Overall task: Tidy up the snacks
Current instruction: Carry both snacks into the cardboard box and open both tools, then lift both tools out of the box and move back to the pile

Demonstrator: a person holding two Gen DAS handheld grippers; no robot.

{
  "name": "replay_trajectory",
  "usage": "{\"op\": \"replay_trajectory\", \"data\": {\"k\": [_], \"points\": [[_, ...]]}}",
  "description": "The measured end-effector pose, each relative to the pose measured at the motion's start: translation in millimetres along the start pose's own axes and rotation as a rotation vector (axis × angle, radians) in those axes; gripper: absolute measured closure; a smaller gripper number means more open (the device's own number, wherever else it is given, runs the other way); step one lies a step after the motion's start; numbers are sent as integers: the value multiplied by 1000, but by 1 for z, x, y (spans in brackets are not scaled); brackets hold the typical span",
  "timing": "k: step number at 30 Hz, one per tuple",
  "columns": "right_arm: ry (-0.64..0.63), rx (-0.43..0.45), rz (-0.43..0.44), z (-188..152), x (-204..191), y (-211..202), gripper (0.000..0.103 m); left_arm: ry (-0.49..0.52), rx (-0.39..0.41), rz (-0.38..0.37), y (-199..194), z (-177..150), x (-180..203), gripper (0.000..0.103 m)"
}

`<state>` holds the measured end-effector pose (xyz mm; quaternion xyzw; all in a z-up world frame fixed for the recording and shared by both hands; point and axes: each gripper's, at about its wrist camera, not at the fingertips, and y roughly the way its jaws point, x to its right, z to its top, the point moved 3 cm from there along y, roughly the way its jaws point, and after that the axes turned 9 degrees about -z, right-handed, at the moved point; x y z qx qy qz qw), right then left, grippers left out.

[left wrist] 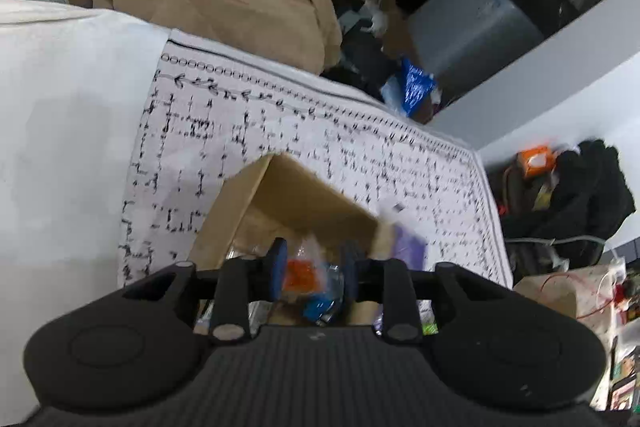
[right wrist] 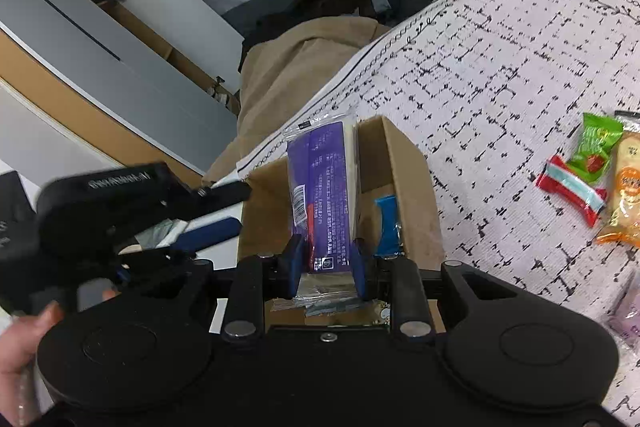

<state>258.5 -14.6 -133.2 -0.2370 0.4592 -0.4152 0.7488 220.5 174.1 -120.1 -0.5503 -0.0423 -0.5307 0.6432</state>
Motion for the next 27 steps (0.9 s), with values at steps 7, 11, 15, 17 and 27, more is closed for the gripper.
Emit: {"op": "replay_trajectory", "data": {"k": [7,11,15,17,27], "points": [[1,-2,-42,-5,-4,8,63,11,-7,39,-4,3,-1,68],[4,26,-63,-4,0,-4,50,20,-15,52,-9,-1,-3,59],[26,41,-65,-2,8,-20,49,33,-20,51,-16,-7,2,45],[25,53,-69,-1,10,-28,48,35,-26,47,-19,-10,7,39],[41,113,-80,2,29,-70,33,102,-46,96,-33,-30,31,21]]}}
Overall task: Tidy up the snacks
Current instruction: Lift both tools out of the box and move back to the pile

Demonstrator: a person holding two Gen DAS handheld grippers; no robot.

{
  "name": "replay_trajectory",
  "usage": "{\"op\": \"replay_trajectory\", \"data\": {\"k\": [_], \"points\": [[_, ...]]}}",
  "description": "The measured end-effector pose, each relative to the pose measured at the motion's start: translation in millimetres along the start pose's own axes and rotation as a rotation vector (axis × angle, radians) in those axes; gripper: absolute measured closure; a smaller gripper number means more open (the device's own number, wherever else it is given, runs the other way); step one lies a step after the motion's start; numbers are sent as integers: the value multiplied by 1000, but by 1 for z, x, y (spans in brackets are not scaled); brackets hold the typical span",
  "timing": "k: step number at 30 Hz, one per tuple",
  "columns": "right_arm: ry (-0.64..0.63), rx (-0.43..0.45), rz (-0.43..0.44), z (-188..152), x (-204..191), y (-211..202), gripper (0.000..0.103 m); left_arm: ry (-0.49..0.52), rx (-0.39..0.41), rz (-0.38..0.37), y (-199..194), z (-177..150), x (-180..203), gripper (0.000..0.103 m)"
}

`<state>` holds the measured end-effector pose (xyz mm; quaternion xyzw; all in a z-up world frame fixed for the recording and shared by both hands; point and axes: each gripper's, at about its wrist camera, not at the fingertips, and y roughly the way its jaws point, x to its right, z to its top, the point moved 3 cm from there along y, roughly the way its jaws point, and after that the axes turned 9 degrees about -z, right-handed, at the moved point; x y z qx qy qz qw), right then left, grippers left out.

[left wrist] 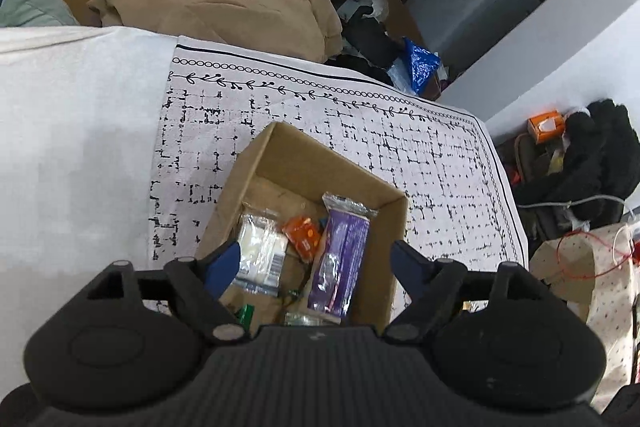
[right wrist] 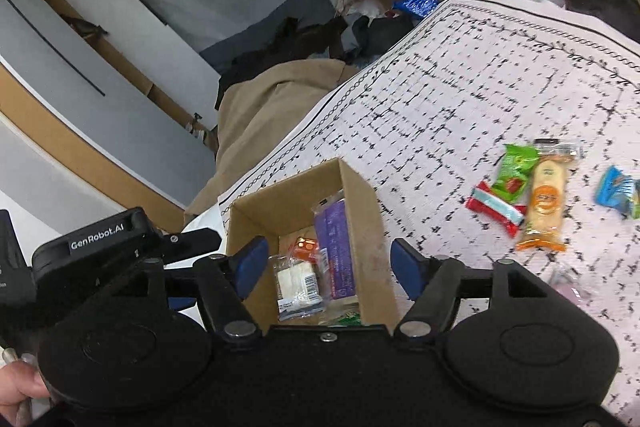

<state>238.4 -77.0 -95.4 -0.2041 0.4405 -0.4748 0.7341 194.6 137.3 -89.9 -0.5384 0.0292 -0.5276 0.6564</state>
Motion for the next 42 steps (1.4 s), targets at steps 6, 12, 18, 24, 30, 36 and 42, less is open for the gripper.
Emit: {"op": "replay_trajectory", "data": {"k": [6,12,18,24,30,36,42], "points": [[0,29,-17,3,12,-21,20,38,7,10,-11,-11,13,8],[6,65,-48,8,28,-43,12,79,31,-1,-21,-22,33,0],[23,104,-88,11,48,-61,11,109,39,-30,-25,-31,51,0],[37,139,-97,15,66,-77,1,148,54,-31,-30,-40,69,0],[55,146,-112,18,85,-87,0,175,38,-44,-30,-49,83,0],[75,159,-117,18,105,-95,0,194,15,-47,-27,-60,96,0],[101,167,-129,11,132,-98,0,230,27,-19,-22,-72,105,0]]}}
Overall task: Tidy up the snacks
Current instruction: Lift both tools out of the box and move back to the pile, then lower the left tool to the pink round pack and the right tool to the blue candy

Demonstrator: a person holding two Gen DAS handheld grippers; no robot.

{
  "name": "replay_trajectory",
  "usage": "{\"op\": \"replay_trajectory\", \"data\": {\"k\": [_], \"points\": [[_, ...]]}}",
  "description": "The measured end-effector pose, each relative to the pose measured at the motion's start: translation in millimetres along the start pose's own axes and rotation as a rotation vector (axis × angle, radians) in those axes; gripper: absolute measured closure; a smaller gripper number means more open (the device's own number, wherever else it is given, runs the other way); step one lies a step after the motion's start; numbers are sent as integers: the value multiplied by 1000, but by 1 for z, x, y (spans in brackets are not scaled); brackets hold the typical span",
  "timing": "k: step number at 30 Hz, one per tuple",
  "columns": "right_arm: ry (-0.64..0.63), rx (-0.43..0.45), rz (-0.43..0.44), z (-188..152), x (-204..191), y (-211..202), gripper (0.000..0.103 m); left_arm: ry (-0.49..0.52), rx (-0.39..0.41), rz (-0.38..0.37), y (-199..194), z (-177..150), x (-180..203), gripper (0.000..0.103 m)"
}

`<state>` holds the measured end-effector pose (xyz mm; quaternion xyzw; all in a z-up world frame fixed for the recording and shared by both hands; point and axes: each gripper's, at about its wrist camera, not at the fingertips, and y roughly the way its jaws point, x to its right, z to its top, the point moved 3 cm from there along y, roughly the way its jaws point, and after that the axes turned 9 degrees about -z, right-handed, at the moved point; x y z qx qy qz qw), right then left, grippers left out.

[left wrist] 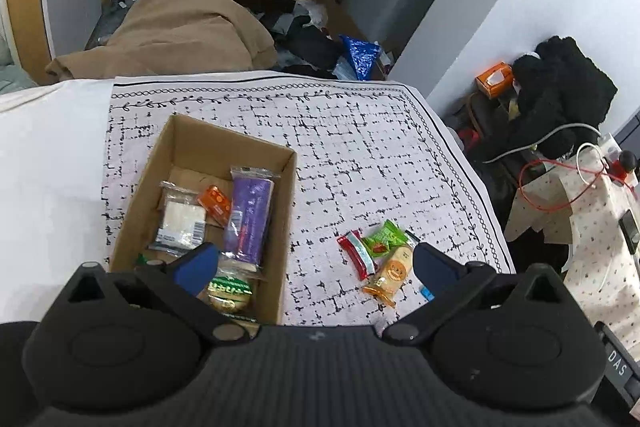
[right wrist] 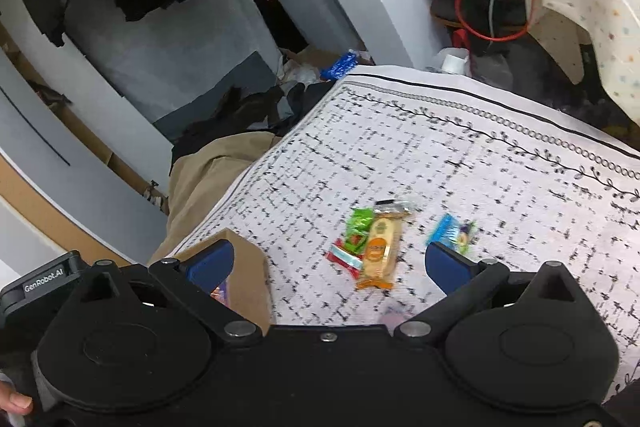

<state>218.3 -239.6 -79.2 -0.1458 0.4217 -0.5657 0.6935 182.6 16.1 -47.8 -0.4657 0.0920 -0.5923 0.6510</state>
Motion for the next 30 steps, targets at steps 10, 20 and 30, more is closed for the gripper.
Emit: {"op": "replay_trajectory", "data": {"k": [10,20,30], "points": [[62,-27,11,-3,52,5,0,38,-56,-3,23,-25,21,0],[122,-53,13,-11,96,19,3,48,-127,14,57,-51,44,0],[215,-80,64,-13,118,42,12,45,-174,35,91,-74,56,2]]}}
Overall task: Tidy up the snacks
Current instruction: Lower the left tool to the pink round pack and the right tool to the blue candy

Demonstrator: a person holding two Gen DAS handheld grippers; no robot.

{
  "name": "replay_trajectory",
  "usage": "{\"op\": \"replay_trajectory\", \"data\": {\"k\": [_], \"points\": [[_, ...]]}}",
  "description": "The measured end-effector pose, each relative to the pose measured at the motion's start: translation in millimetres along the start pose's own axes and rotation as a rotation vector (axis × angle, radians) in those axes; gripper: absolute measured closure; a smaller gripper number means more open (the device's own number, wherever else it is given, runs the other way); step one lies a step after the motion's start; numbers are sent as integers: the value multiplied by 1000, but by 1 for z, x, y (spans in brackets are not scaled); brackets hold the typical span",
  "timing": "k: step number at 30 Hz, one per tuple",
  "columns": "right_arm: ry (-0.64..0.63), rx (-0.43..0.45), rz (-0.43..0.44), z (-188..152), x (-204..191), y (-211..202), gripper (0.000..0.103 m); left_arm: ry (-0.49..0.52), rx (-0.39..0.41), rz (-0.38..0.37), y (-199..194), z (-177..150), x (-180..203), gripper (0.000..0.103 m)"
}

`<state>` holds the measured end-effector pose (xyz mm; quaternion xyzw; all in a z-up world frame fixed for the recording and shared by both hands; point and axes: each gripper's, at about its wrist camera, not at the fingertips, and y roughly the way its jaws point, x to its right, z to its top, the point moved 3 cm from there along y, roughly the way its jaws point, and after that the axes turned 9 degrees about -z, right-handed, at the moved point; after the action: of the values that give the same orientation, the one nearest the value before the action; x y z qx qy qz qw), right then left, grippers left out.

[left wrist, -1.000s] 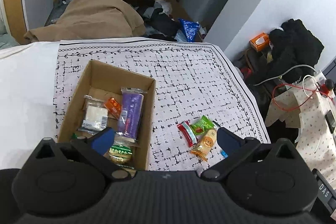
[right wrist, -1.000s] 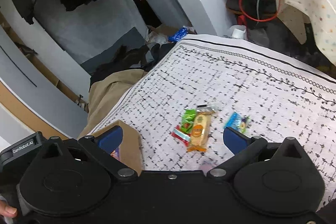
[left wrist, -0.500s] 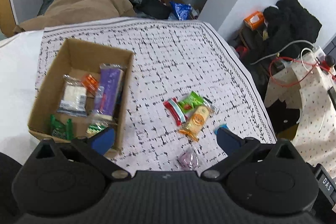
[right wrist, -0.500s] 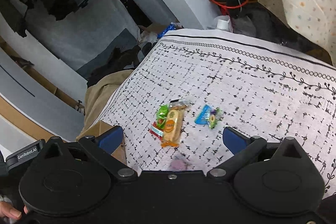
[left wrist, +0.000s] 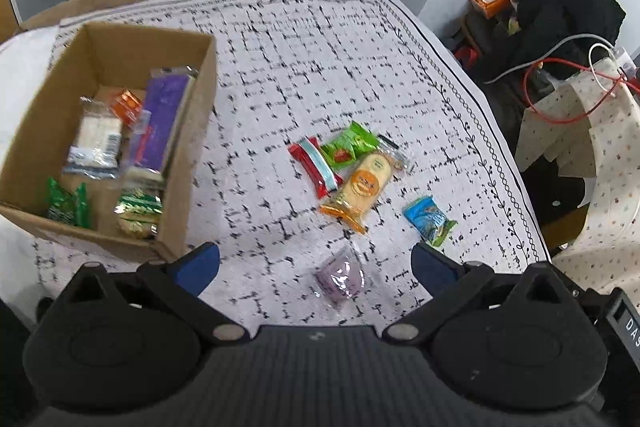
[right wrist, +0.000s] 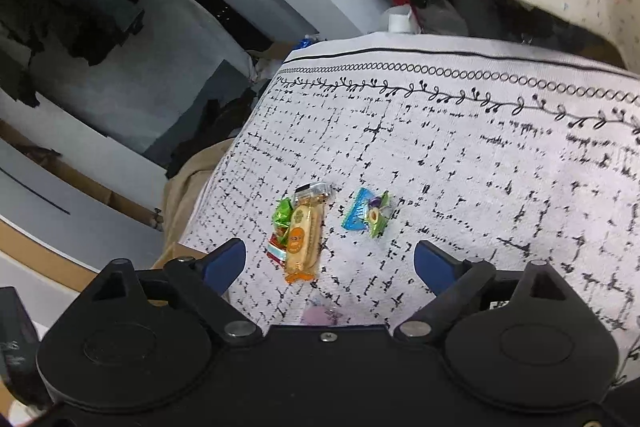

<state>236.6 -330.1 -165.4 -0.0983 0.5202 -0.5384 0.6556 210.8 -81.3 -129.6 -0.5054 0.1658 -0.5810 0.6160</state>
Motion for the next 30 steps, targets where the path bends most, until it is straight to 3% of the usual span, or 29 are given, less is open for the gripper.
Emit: {"op": "replay_trajectory", "data": {"k": [5,10,13,30], "points": [[18,-36,3,0,6,16,17,7,-18,-2,18,-6,10,4],[16,-67,14,-1,7,29,22,-16,-76,1,43,-15,14,20],[25,-80,24,0,10,35,23,-31,-108,16,59,-22,14,24],[75,-161,47,4,27,74,25,-101,-200,81,124,-43,17,29]]}}
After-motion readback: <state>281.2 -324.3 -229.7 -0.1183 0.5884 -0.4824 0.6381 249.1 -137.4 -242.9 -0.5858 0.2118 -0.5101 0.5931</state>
